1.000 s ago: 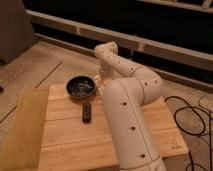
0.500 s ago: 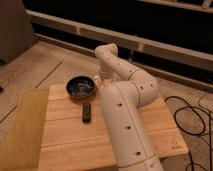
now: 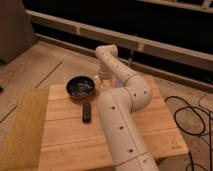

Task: Place the bottle in the ceramic bowl

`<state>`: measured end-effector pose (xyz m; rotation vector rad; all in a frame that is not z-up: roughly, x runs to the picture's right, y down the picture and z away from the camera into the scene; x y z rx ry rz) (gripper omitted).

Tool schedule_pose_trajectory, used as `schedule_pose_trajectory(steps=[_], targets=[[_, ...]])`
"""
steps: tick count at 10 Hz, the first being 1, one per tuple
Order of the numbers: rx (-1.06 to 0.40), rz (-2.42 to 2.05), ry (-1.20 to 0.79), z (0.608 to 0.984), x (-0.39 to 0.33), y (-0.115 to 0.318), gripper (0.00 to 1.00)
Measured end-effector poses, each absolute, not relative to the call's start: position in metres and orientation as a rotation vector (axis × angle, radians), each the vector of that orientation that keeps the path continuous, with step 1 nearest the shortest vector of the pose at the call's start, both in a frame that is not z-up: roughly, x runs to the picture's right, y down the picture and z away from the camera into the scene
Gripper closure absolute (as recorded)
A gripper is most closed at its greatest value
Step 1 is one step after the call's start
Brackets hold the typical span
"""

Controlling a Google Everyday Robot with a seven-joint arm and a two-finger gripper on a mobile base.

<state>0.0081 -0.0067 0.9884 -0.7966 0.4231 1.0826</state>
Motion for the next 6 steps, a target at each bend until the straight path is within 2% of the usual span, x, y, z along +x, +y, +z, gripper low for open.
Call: schedule_pose_trajectory(steps=[2,3,6], targets=[[-0.823,1.058,0.461,0.987,0.015,0.001,0.37],[-0.835,1.049,0.472,0.986,0.017,0.005,0.44],[-0.861,1.046,0.473,0.986,0.02,0.01,0.77]])
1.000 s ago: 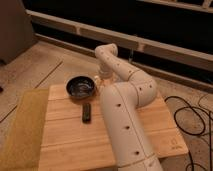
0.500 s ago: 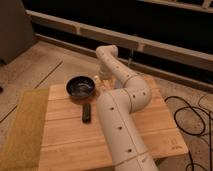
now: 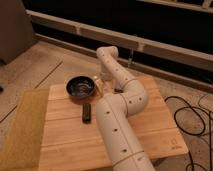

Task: Place the bottle in the ceramic bowl

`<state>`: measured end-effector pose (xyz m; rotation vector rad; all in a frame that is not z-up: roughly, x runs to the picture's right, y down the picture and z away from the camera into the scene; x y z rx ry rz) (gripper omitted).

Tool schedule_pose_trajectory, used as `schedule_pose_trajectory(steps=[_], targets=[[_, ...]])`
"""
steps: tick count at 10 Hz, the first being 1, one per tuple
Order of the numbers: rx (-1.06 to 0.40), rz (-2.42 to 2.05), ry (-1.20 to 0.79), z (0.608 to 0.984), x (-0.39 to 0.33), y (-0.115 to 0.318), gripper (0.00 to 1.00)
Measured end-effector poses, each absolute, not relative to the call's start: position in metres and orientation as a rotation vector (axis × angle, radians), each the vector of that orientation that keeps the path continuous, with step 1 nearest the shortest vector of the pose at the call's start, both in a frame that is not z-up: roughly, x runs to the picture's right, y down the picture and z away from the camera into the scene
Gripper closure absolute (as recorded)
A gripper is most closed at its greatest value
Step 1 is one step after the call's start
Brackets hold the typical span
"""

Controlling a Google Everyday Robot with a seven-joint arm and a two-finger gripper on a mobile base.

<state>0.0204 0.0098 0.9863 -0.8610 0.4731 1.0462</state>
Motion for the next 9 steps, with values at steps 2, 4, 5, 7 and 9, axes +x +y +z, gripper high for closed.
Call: schedule_pose_trajectory(steps=[2,4,5,7,9], targets=[[-0.858,1.049,0.468,0.986,0.02,0.008,0.84],[-0.795,1.062,0.428,0.983,0.022,-0.019,0.97],[-0.739,1.064,0.403,0.977,0.025,-0.042,1.0],[-0.671,1.066,0.378,0.968,0.029,-0.07,1.0],[-0.631,1.066,0.349,0.96,0.027,-0.09,1.0]])
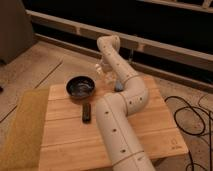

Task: Place the bottle in the ceramic bowl

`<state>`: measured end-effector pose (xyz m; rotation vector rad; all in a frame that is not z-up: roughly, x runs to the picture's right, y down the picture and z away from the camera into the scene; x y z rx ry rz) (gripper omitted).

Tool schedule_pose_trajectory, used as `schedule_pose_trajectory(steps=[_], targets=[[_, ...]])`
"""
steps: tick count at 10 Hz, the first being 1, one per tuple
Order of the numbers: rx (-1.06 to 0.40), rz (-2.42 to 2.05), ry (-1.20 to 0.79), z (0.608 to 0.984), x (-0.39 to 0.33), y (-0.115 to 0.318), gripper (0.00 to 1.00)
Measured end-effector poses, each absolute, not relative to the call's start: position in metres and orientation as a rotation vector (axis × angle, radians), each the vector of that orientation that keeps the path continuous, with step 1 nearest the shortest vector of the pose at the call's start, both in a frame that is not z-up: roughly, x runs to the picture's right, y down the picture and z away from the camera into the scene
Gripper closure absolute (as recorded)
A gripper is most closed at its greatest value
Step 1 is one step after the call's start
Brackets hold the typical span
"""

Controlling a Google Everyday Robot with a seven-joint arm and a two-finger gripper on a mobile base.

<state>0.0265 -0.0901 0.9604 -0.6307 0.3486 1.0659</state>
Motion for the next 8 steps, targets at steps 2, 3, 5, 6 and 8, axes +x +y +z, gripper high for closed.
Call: schedule_pose_trajectory(steps=[2,3,5,6,8], targets=[[-0.619,1.05,0.314,0.956,0.015,-0.101,1.0],[-0.617,1.038,0.305,0.954,0.008,-0.104,1.0],[-0.616,1.039,0.306,0.954,0.009,-0.104,1.0],[-0.616,1.041,0.306,0.954,0.01,-0.104,1.0],[-0.617,1.038,0.305,0.954,0.008,-0.104,1.0]])
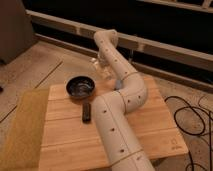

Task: Place the bottle in the ceramic bowl

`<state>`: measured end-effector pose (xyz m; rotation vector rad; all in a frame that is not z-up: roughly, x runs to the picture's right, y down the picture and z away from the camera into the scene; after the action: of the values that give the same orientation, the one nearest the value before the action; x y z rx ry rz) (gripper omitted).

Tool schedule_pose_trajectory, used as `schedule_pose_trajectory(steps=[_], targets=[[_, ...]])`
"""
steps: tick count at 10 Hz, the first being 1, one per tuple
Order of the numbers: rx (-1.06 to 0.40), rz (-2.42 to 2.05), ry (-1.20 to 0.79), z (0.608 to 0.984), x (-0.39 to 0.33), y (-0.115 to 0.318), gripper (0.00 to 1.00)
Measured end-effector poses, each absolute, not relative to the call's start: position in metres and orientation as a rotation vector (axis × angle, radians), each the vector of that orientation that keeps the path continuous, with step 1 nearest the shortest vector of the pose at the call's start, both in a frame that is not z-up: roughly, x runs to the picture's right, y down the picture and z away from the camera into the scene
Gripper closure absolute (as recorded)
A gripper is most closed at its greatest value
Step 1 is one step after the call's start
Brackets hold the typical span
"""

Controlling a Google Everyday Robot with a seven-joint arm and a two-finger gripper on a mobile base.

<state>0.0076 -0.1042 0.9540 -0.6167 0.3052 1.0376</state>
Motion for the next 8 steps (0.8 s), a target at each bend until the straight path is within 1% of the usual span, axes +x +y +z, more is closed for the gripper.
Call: schedule_pose_trajectory(steps=[2,4,8], targets=[[-0.619,1.001,0.307,0.953,-0.002,-0.104,1.0],[-0.614,0.868,0.294,0.95,-0.052,-0.104,1.0],[-0.626,0.725,0.276,0.947,-0.108,-0.096,1.0]])
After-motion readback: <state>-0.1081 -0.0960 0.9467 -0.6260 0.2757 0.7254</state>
